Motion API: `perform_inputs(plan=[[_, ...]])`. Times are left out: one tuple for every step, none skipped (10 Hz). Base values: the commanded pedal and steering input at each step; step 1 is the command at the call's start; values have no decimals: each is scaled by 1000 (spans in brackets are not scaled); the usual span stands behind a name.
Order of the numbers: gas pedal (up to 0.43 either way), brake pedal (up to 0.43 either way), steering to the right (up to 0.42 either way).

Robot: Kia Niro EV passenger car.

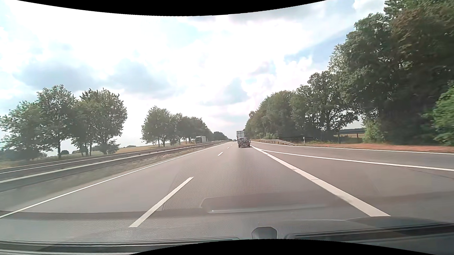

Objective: Follow the waypoints while adhering to traffic rules and regulations

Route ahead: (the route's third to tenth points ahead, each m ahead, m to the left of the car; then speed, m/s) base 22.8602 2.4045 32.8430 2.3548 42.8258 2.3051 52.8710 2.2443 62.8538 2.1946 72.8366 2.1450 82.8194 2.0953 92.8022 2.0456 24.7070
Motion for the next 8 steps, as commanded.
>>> perform_inputs(plan=[[331,0,-5],[339,0,-5],[350,0,-5],[350,0,-4],[370,0,-4],[378,0,-4],[378,0,-3],[378,0,-3]])
